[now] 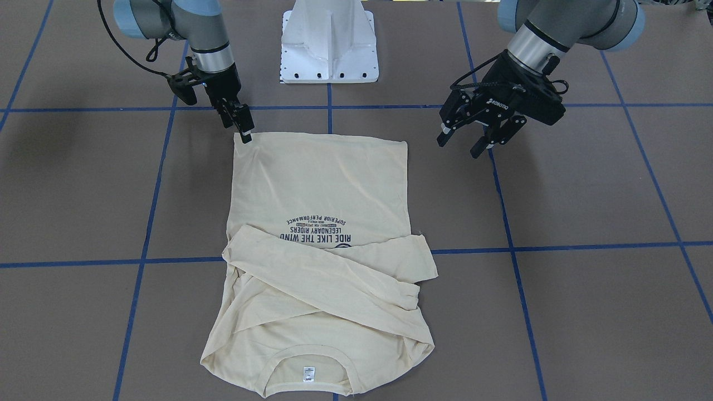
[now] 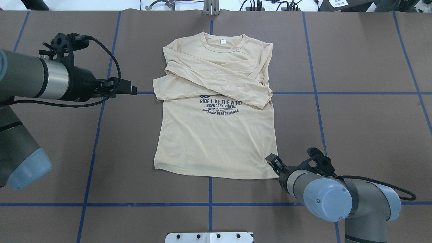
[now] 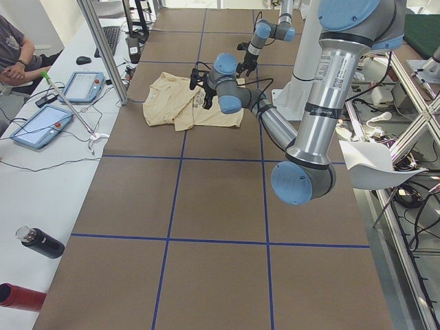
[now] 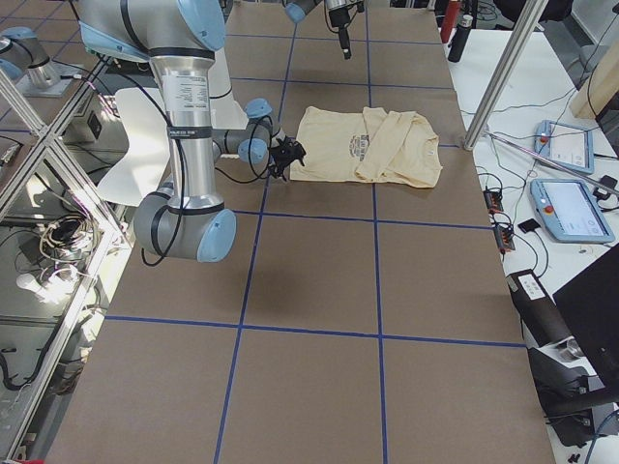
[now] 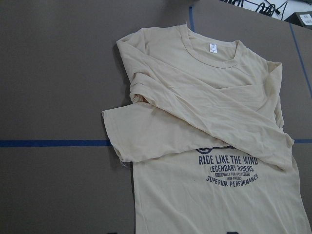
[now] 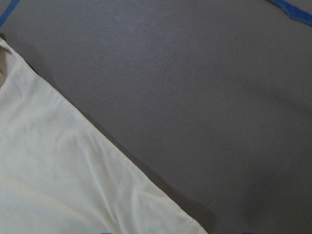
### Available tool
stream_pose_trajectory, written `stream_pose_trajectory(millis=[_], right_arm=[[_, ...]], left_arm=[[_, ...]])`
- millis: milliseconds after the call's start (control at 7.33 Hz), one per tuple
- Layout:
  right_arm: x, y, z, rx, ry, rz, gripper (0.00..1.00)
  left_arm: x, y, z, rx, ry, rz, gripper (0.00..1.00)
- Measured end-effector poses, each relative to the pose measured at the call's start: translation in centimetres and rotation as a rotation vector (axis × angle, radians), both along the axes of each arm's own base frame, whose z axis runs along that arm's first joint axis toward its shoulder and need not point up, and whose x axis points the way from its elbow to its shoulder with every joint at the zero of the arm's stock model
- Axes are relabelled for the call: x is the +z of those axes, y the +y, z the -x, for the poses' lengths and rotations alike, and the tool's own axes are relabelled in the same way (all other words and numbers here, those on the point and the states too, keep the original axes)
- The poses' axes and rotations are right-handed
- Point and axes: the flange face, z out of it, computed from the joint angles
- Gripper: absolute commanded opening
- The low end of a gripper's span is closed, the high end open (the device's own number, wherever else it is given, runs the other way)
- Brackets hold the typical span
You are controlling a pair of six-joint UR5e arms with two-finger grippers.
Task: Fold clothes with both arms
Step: 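Release and withdraw the left gripper while the right gripper reaches the hem corner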
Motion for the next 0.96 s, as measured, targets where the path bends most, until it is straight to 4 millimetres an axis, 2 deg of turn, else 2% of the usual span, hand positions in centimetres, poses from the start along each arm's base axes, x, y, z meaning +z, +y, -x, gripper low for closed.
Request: stream_pose_trajectory(millis=[136,273,409,546,682,819,955], right_arm=[[0.07,0.04,0.07,0.000,0.001,0.001,0.85],[0.20,0.07,0.13,-0.001,0.004,0.002,0.78],[0.34,0.07,0.19,-0.001,0.007,0.003,0.78],[0.58,0.06,0.27,-0.002,0.012,0.005,0.74],[0.77,0.06,0.35,-0.003,0.016,0.005,0.55],[0.74,0.08,0.35,-0.003,0.016,0.006,0.20],[0.67,0.08,0.32,-0.003,0.014,0.006,0.06]], left_arm=[[0.09,0.01,0.02,0.000,-0.001,0.001,0.80],[0.13,0.02,0.03,0.000,-0.002,0.002,0.80],[0.16,0.02,0.04,0.000,-0.002,0.002,0.80],[0.17,0.01,0.06,-0.001,-0.002,0.003,0.80],[0.25,0.02,0.08,-0.001,-0.003,0.005,0.80],[0.47,0.04,0.10,-0.002,-0.006,0.008,0.80],[0.73,0.10,0.11,-0.001,-0.009,0.011,0.80]])
